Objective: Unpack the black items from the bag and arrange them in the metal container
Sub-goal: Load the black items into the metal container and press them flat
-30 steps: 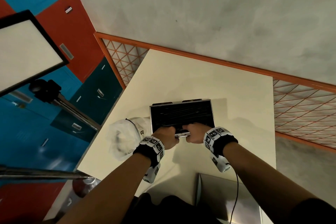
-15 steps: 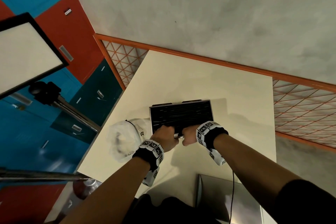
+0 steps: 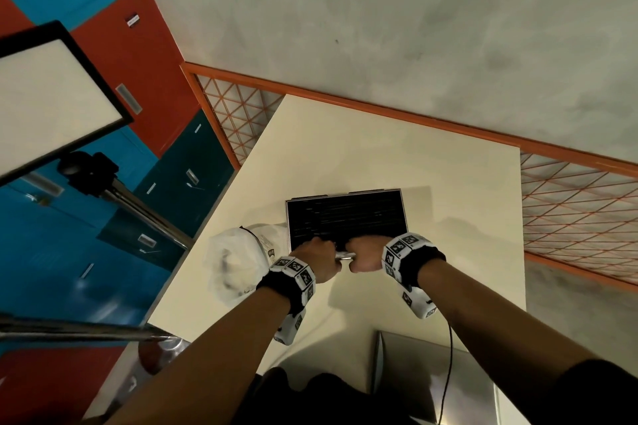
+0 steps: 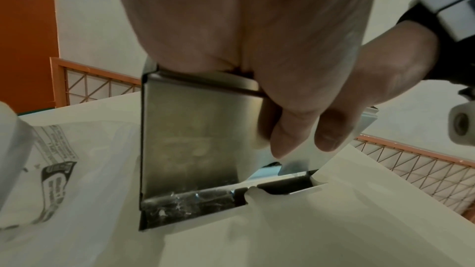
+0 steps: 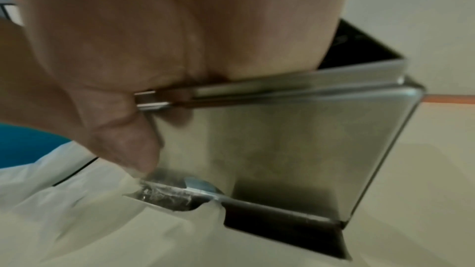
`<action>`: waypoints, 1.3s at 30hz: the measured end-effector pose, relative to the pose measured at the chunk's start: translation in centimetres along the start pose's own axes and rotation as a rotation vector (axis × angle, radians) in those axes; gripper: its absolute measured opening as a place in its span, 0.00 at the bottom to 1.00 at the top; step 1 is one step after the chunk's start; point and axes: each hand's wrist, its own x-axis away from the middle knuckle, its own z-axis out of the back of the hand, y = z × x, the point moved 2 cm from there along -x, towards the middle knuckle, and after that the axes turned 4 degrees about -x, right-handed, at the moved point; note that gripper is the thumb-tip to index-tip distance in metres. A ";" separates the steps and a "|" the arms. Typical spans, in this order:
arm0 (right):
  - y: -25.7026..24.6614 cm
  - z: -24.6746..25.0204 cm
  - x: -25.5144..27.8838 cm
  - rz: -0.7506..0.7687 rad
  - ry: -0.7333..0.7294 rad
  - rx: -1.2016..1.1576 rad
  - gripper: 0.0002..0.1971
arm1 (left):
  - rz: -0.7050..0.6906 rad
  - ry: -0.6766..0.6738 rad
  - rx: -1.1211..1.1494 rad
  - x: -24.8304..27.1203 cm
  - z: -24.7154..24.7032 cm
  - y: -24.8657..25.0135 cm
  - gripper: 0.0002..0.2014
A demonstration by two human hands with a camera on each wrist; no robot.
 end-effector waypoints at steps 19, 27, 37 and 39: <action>0.5 2.2 0.4 -0.041 0.085 -0.001 0.04 | -0.088 0.154 -0.237 0.3 2.3 0.1 0.16; 1.3 3.0 1.3 0.001 0.193 0.019 0.04 | -0.297 0.284 0.161 0.6 4.3 -0.6 0.06; 0.3 2.5 1.0 0.012 0.241 0.075 0.21 | -0.408 0.586 -0.291 -0.1 9.2 1.8 0.27; 0.3 2.5 1.1 0.020 0.252 0.073 0.21 | -0.358 0.385 -0.377 -1.2 8.6 1.8 0.24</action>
